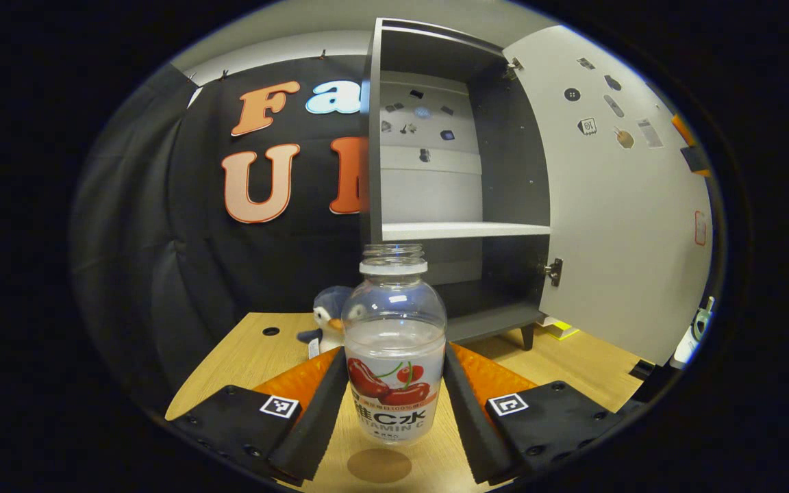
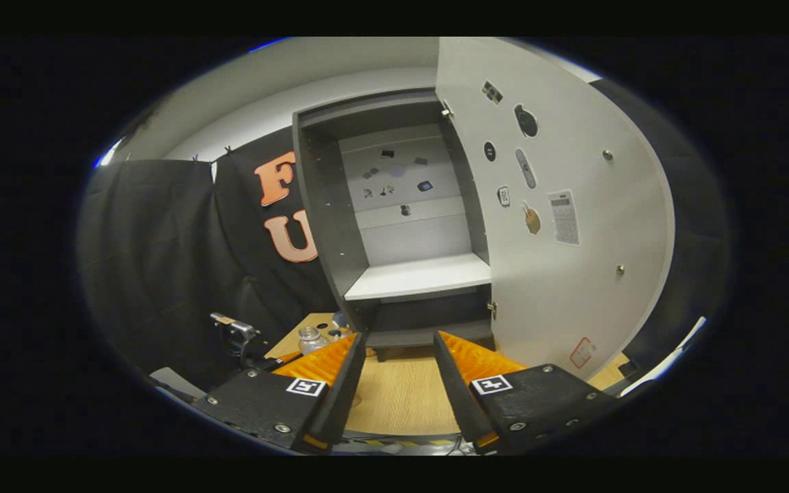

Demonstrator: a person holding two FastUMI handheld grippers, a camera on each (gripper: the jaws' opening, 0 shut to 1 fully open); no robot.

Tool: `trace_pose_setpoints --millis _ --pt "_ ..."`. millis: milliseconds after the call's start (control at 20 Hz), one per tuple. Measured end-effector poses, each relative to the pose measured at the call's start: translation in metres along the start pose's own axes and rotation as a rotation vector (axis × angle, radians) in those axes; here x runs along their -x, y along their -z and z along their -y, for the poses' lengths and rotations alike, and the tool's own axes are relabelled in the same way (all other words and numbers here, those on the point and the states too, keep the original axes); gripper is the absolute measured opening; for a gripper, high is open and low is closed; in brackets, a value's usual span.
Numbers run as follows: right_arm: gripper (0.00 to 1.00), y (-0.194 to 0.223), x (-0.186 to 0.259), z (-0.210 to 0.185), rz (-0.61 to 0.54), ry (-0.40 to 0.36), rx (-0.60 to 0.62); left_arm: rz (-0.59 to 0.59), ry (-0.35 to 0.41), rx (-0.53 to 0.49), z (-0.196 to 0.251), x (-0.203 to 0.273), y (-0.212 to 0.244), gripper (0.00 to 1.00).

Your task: Open the cabinet door with the right hand, grasp the bottle in the cabinet with the left hand and place it on the coaster, then close the cabinet door with the right hand.

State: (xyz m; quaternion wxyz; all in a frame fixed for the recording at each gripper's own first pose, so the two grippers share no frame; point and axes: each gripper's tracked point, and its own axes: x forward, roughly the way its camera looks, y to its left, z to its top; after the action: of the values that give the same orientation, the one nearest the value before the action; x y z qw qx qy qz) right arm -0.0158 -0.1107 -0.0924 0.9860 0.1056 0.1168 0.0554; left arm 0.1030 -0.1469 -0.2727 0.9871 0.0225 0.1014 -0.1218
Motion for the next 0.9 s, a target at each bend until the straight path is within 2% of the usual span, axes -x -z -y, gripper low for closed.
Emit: trace_pose_setpoints --millis 450,900 --pt "0.63 0.025 -0.022 0.000 -0.088 0.008 0.003 -0.145 -0.025 0.026 -0.012 -0.012 0.079 0.86" --pt "0.63 0.039 -0.033 -0.002 -0.145 0.007 0.006 -0.208 -0.032 0.043 -0.016 -0.013 0.116 0.86"
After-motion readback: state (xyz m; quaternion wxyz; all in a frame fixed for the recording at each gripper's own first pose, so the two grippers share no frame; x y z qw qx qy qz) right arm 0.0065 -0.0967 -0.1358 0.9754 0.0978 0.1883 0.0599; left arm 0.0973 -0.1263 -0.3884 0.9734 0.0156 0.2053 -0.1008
